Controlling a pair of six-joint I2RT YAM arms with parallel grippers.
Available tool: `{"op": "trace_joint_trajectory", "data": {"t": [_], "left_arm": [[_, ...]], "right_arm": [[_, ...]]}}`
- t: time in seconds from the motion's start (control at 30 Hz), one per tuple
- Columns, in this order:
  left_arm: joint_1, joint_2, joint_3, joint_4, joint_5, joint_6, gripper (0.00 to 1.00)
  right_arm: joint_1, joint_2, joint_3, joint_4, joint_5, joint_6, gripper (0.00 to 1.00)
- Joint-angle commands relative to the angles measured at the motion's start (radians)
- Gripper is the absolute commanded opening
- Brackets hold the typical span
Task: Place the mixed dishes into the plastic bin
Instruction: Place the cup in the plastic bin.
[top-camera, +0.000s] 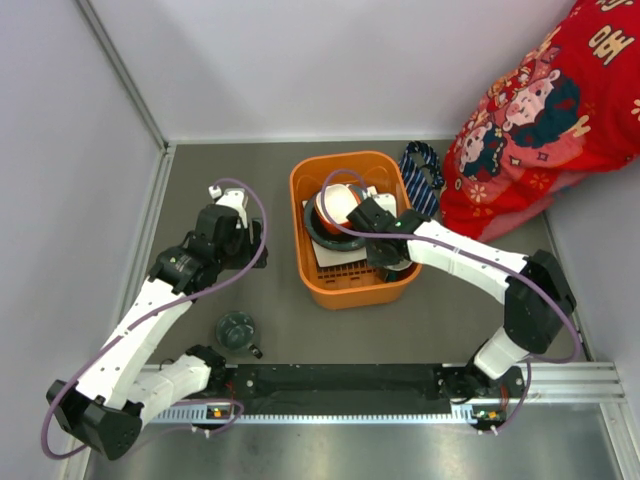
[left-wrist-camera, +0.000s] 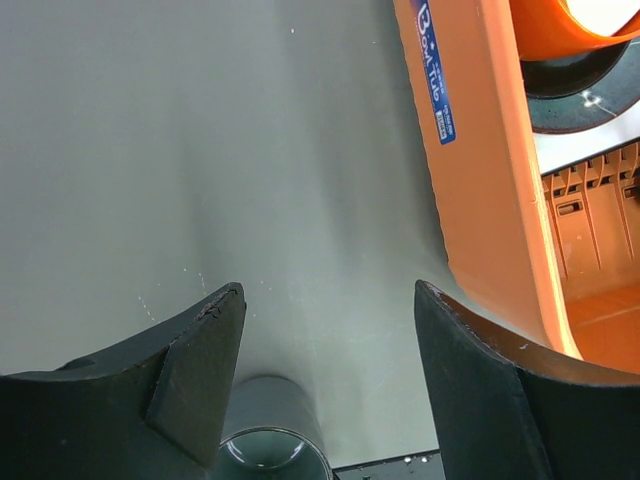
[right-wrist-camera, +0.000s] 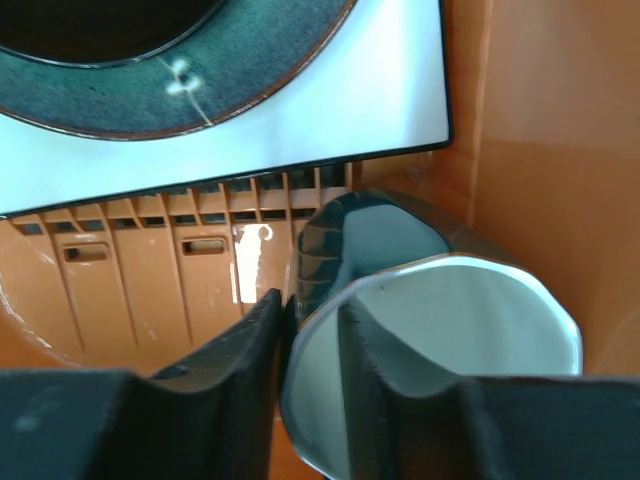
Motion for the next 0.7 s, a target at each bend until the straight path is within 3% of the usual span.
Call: {"op": "trace_joint_trajectory", "data": {"t": [0.0,0.27,0.67], "left_arm": [[0.001,-0.004,-0.007,0.044,0.002,-0.003,0.73],[0.001,-0.015,-0.013,0.041,-0.008,-0.003,0.73],[0.002,-0.007,-0.018,0.042,-0.019,-0.007,0.74]], "right_arm": [[-0.012,-0.003,0.023,-0.025,0.034,-0.015,0.31],[-0.012,-0.010,0.086,-0.025,0.027,-0.043,0.42],[-0.003,-0.061,0.212,-0.044,0.040,-0.052,0.44]]}}
